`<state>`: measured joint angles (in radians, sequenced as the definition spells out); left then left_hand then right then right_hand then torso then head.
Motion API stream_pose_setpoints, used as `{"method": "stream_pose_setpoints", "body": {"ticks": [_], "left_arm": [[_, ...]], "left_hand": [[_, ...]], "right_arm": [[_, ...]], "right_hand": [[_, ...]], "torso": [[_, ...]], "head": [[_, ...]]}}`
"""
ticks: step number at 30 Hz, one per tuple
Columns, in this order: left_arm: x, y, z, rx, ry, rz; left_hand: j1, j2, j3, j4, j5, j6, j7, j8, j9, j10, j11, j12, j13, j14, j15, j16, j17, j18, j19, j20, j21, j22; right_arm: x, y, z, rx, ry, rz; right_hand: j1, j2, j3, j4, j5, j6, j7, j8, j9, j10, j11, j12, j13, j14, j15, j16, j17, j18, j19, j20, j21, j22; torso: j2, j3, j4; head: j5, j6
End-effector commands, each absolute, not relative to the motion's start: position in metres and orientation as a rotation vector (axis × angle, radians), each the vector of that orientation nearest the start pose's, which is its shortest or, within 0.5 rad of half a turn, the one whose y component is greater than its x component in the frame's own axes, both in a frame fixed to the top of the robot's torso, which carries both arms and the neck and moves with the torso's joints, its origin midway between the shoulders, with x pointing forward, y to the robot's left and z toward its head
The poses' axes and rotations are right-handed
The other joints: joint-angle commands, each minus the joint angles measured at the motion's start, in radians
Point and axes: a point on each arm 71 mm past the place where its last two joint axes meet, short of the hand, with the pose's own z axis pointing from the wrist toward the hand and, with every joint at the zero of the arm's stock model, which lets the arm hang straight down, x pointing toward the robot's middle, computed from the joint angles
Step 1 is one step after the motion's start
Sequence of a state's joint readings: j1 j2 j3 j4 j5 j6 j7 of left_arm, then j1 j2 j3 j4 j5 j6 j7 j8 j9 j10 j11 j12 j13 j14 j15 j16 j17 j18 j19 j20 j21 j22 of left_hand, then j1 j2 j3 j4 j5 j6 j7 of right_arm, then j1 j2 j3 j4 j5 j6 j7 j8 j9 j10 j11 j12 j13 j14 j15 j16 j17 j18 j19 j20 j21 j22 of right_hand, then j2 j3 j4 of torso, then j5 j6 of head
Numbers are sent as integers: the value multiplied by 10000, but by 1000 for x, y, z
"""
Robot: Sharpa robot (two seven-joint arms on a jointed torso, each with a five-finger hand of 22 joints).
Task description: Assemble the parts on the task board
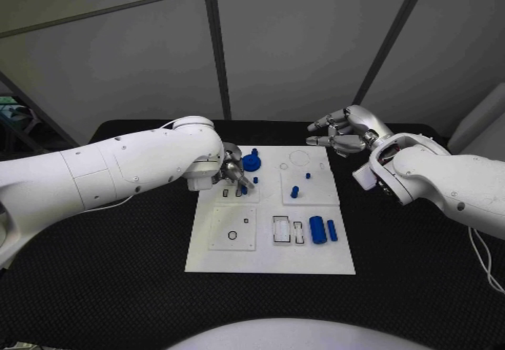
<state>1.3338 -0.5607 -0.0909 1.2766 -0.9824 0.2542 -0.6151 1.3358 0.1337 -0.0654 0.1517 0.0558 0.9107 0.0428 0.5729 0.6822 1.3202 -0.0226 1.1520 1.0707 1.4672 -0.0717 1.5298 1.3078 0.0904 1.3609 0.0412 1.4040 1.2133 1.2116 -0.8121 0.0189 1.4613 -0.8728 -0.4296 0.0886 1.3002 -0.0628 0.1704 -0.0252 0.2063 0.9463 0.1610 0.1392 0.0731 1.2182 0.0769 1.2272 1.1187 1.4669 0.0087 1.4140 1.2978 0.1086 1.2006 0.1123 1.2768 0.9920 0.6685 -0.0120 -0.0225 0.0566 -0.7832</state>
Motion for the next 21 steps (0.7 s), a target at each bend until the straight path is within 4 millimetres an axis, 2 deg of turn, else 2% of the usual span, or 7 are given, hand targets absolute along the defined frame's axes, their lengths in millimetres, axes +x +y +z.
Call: {"method": "stream_pose_setpoints", "body": {"ticks": [1, 5, 10, 13, 16, 20, 21], "left_arm": [[526, 145, -197, -1149, 24036, -3447], [526, 145, -197, -1234, 24059, -3612], [524, 148, -198, -1669, 24121, -3976], [522, 151, -197, -1983, 24128, -4161], [521, 157, -197, -2435, 24119, -4365], [518, 164, -197, -2946, 24110, -4539], [517, 166, -197, -3070, 24110, -4584]], "left_hand": [[190, -5, 266, -81, 29, -50, -15, -72, 22, -64, -46, -49, -32, 858, -87, -41, 2101, -151, 6, -72, -43, -7], [234, -105, 912, -198, 27, -34, -16, -136, 56, -80, -59, -90, -64, 859, -98, -42, 2108, -147, -2, -93, -60, 0], [195, -446, 2592, -512, 24, -84, -13, -149, 213, -94, -84, -146, -108, 861, -101, -50, 2114, -144, -14, -105, -91, 16], [-321, -907, 4013, -626, 35, -145, 64, -34, 422, -77, -68, -160, -140, 863, -87, -54, 2120, -141, -18, -81, -115, 30], [-729, -1225, 5044, -761, 39, -164, 13, 71, 578, -52, -48, -144, -146, 866, -54, -55, 2127, -129, -23, -89, -139, 30], [-1083, -1502, 5814, -924, 9, -187, 8, 167, 716, -31, -48, -139, -164, 869, -76, -54, 2135, -140, -13, -66, -149, 50], [-1518, -1740, 6514, -1044, -7, -200, 18, 265, 853, -7, -40, -134, -183, 870, -75, -57, 2138, -139, -10, -65, -167, 61]], "right_arm": [[509, -207, -154, 3619, 15414, 10116], [510, -207, -154, 3601, 15424, 10068], [510, -208, -154, 3597, 15453, 10032], [510, -208, -155, 3599, 15468, 10018], [511, -209, -155, 3606, 15487, 9992], [512, -209, -155, 3610, 15504, 9951], [512, -210, -155, 3608, 15507, 9944]], "right_hand": [[-59, 28, -40, -2, 36, -76, 20, 40, -12, -61, 1, -65, -16, 355, -66, -60, -8, 89, -73, 6, -25, -9], [-59, 28, -40, -2, 36, -76, 20, 40, -12, -61, 1, -65, -16, 355, -66, -60, -8, 89, -73, 6, -25, -9], [-58, 44, -38, 6, 50, -81, 21, 44, -13, -72, 1, -78, -35, 353, -67, -73, -21, 93, -85, 5, -43, -35], [-59, 46, -38, 8, 52, -82, 21, 45, -13, -77, 1, -84, -43, 350, -67, -82, -35, 97, -97, 5, -55, -55], [-59, 46, -38, 8, 52, -82, 21, 45, -13, -77, 1, -84, -43, 350, -67, -82, -35, 97, -97, 5, -55, -55], [-60, 46, -39, 9, 52, -82, 21, 45, -13, -79, 1, -86, -45, 349, -67, -84, -36, 99, -101, 5, -59, -61], [-62, 47, -41, 12, 54, -84, 22, 46, -13, -85, 1, -92, -54, 348, -67, -88, -42, 103, -114, 4, -70, -82]], "torso": [[-4, -2, -3], [-4, -1, 4], [-9, 3, 11], [-8, 0, 18], [-15, 3, 27], [-8, -1, 18], [-9, 2, 22]], "head": [[19, -14], [28, -13], [26, -23], [25, -17], [23, -21], [74, -18], [82, -24]]}}
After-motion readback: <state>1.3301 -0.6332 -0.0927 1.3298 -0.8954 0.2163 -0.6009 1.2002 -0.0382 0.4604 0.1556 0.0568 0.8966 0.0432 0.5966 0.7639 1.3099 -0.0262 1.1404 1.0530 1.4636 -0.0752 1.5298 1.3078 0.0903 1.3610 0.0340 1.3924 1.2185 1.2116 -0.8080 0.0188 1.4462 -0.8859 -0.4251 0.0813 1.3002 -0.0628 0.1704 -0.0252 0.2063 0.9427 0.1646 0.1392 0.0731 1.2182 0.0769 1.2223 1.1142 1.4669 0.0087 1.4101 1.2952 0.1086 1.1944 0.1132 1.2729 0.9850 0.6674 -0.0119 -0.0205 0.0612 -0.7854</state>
